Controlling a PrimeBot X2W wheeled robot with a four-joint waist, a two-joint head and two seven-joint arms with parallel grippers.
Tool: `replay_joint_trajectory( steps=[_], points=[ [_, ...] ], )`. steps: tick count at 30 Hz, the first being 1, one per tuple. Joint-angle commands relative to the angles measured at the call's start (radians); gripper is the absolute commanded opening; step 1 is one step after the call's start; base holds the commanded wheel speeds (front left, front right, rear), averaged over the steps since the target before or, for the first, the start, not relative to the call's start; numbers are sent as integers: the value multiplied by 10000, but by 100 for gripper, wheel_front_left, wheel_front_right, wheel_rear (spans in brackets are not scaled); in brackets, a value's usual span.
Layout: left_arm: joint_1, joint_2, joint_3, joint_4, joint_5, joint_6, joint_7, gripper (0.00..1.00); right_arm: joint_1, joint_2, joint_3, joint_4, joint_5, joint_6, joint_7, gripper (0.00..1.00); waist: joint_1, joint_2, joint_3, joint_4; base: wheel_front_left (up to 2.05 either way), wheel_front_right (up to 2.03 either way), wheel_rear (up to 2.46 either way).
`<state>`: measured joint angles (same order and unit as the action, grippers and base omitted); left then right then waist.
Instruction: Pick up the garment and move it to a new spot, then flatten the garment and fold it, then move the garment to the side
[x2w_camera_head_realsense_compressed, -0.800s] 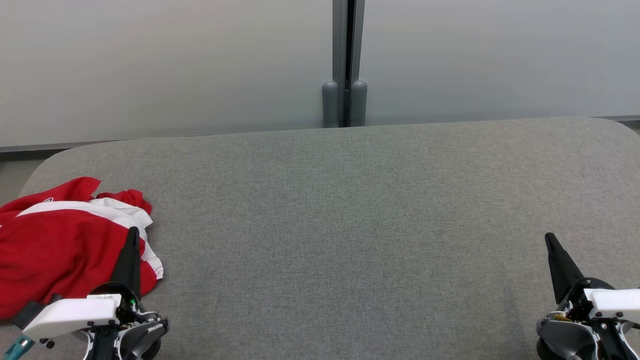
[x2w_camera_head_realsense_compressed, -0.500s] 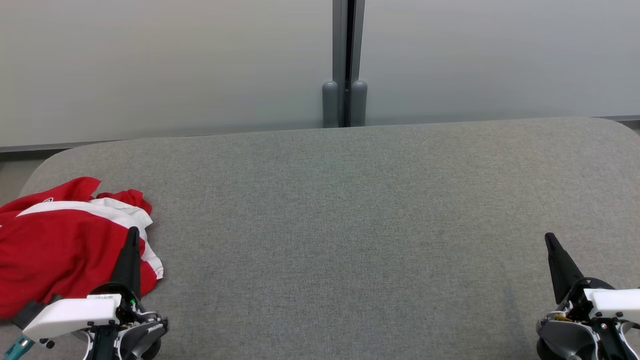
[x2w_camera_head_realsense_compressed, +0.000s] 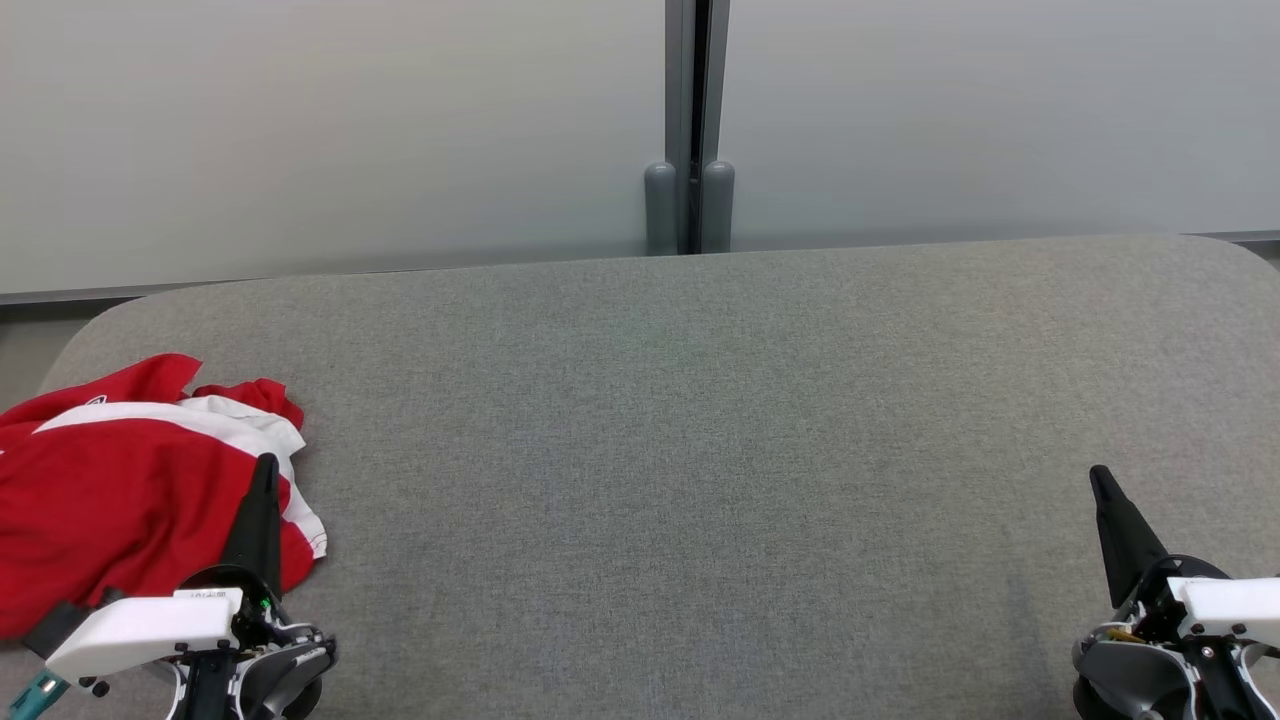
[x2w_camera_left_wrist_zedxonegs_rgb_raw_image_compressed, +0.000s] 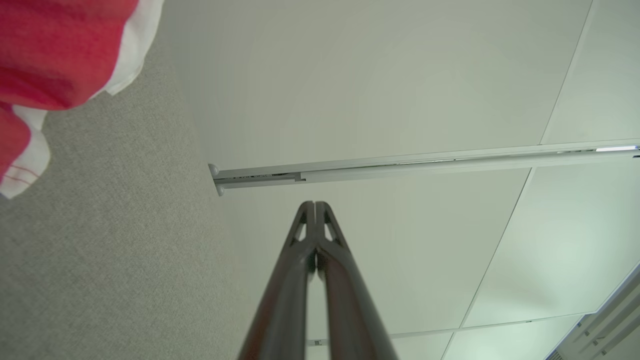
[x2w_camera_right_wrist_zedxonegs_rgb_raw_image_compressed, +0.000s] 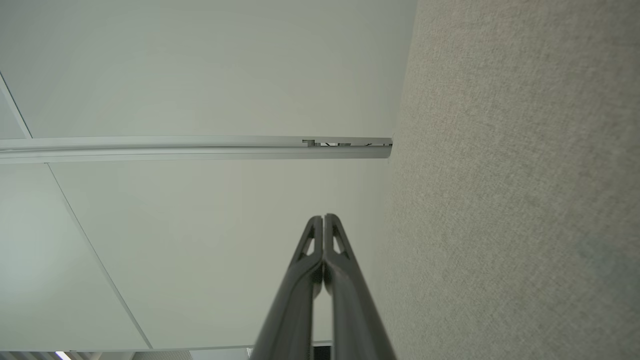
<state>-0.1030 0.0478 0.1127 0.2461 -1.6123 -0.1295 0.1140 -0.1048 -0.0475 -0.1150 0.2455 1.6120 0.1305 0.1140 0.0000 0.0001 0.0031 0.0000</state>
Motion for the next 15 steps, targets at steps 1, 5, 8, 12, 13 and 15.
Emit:
replay_joint_trajectory(
  steps=[1,5,8,12,13,15],
  points=[
    [-149,57,35,-28,-5,-40,26,0,-86,-48,-3,-31,13,5,23,0,0,-1,0,0,0,0,0],
    [-148,57,35,-28,-5,-40,26,0,-86,-48,-3,-31,13,5,23,0,0,-1,0,0,0,0,0],
    [-148,57,35,-28,-5,-40,26,0,-86,-48,-3,-31,13,5,23,0,0,-1,0,0,0,0,0],
    [-148,57,35,-28,-5,-40,26,0,-86,-48,-3,-31,13,5,23,0,0,-1,0,0,0,0,0],
    [-148,57,35,-28,-5,-40,24,0,-86,-48,-3,-31,13,5,23,0,0,-1,0,0,0,0,0],
    [-147,57,35,-28,-5,-40,26,0,-86,-48,-3,-31,13,5,23,0,0,-1,0,0,0,0,0]
  ],
)
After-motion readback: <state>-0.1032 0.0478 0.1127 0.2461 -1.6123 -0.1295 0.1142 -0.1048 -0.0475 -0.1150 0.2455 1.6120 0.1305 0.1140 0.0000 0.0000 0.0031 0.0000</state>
